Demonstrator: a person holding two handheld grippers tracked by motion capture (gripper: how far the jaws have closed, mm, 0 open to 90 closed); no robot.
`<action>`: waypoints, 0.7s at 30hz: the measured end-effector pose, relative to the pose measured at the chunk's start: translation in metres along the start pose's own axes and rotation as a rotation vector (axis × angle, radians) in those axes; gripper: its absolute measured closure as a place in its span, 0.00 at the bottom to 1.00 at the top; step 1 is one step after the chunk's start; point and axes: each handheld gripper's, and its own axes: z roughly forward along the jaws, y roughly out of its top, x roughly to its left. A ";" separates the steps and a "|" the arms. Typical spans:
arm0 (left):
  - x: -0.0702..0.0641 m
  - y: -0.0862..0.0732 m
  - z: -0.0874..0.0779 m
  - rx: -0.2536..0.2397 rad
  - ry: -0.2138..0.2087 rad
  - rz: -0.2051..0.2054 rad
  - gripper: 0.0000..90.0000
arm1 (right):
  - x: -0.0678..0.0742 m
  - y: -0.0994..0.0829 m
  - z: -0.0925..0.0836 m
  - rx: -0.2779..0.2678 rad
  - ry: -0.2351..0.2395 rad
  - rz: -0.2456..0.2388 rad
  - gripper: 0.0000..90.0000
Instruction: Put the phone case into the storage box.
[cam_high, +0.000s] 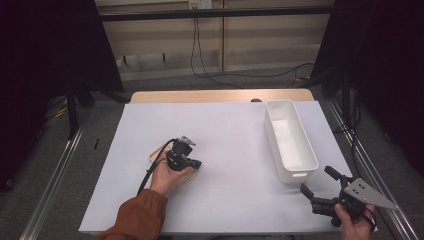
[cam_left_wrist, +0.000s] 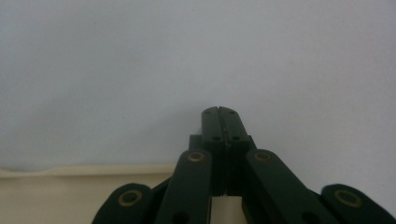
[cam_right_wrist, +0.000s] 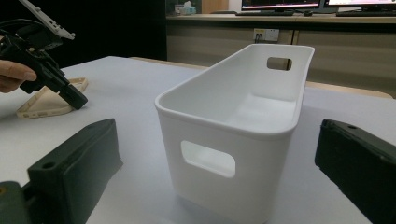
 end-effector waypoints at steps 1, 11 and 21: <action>0.000 -0.001 -0.001 -0.003 0.001 0.001 1.00 | 0.000 0.000 0.000 0.000 0.000 0.000 0.00; -0.004 -0.010 -0.005 -0.015 0.003 0.007 1.00 | 0.000 0.000 0.000 0.000 0.000 -0.001 0.00; -0.005 -0.017 -0.011 -0.014 0.001 0.011 1.00 | 0.000 0.000 0.000 0.002 0.000 -0.004 0.00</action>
